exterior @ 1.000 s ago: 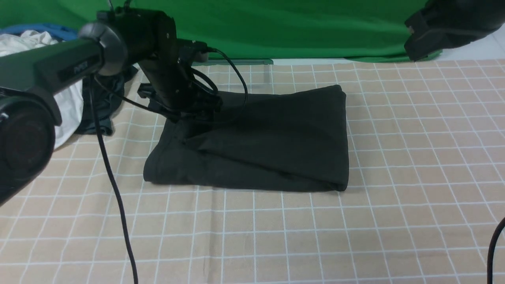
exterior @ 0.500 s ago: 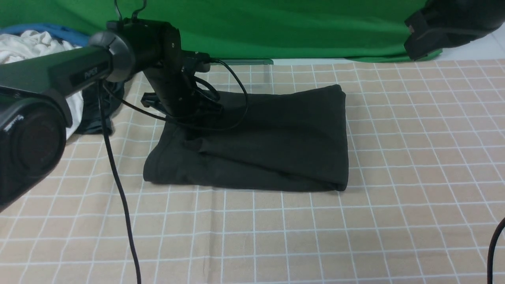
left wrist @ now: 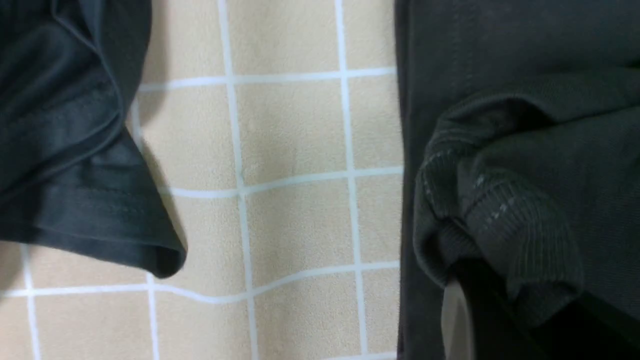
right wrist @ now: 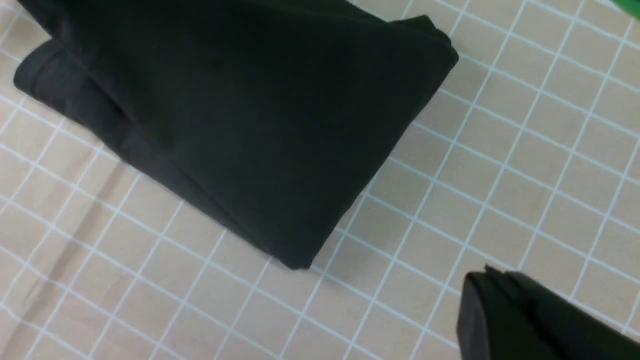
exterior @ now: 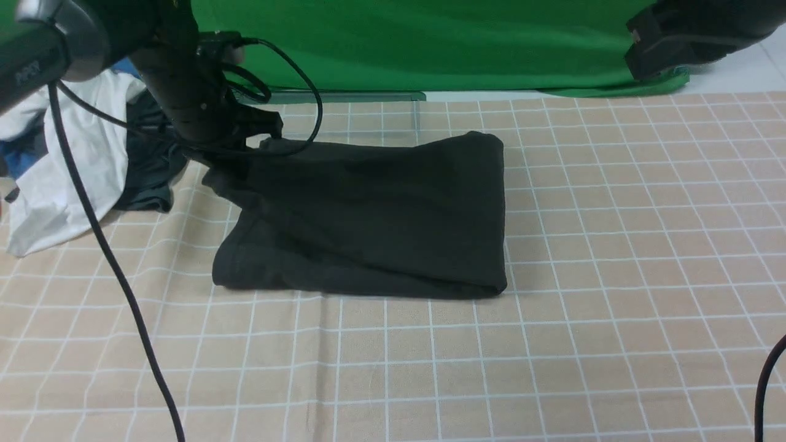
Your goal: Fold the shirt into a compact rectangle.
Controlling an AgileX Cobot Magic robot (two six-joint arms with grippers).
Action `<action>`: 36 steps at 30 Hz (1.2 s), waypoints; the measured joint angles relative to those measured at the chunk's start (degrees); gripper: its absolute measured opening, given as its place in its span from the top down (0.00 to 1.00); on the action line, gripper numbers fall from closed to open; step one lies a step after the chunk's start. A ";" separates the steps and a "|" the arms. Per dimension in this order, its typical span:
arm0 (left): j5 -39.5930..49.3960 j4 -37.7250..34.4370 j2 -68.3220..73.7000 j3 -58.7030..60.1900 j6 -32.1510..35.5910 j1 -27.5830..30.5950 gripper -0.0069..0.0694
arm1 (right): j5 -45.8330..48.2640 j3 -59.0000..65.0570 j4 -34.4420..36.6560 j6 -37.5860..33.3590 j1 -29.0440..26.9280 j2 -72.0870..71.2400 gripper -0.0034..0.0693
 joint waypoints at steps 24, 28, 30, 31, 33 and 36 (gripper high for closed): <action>-0.90 -6.26 -3.56 2.04 7.23 -1.59 0.89 | -0.92 0.11 -1.36 -0.64 0.00 -3.18 0.90; -3.70 -5.84 -3.15 11.01 5.87 -1.70 0.89 | 0.67 0.11 -3.03 -0.64 0.00 -5.19 0.90; -5.79 -5.28 -3.03 15.04 5.47 -1.66 0.89 | 1.04 0.11 -3.43 -0.64 0.00 -6.16 0.90; -6.69 -5.28 -2.97 16.14 5.47 -1.59 0.89 | 1.04 0.11 -3.48 -0.64 0.00 -6.84 0.90; -7.50 -5.36 -3.05 17.32 5.36 -1.59 0.89 | 0.77 0.13 -3.64 -0.64 0.00 -8.35 0.90; -7.28 -6.08 -4.86 17.85 5.37 -1.59 0.89 | 0.03 0.38 -5.10 0.03 0.00 -12.62 0.90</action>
